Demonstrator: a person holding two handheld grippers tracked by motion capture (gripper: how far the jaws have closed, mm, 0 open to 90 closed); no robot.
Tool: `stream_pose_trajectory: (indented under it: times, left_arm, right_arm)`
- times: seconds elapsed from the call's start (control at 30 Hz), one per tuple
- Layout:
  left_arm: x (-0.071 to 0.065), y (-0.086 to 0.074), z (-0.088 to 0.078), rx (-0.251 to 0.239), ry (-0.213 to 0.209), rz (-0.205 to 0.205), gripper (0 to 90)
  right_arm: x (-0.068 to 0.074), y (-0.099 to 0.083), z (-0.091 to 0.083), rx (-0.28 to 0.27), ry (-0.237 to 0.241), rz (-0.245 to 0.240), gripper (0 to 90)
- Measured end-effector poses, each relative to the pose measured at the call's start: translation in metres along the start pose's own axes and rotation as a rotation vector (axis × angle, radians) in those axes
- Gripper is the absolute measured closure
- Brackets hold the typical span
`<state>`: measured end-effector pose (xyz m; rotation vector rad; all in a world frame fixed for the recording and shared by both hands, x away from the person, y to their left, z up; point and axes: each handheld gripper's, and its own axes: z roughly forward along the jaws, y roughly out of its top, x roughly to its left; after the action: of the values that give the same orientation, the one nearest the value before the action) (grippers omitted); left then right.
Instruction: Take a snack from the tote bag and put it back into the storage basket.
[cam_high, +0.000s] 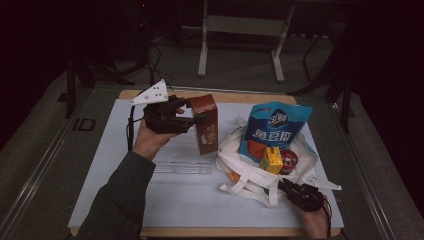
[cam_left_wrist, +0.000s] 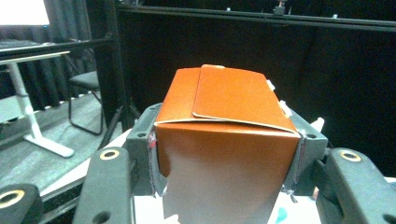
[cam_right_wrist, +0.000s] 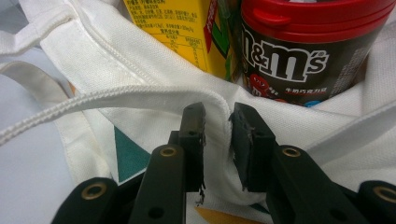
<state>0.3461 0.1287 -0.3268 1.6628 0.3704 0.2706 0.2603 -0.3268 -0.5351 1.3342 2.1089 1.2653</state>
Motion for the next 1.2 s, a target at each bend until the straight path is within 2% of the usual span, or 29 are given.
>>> stream_pose_trajectory:
  times: [0.73,1.2]
  left_arm:
    - [0.018,-0.006,-0.031,0.015,0.007,0.009,42.9]
    - [0.028,-0.012,-0.053,0.047,0.029,0.003,42.9]
  right_arm:
    - [0.0,0.0,0.0,0.0,-0.001,0.0,74.2]
    - [0.001,0.0,0.0,0.0,-0.002,-0.001,74.1]
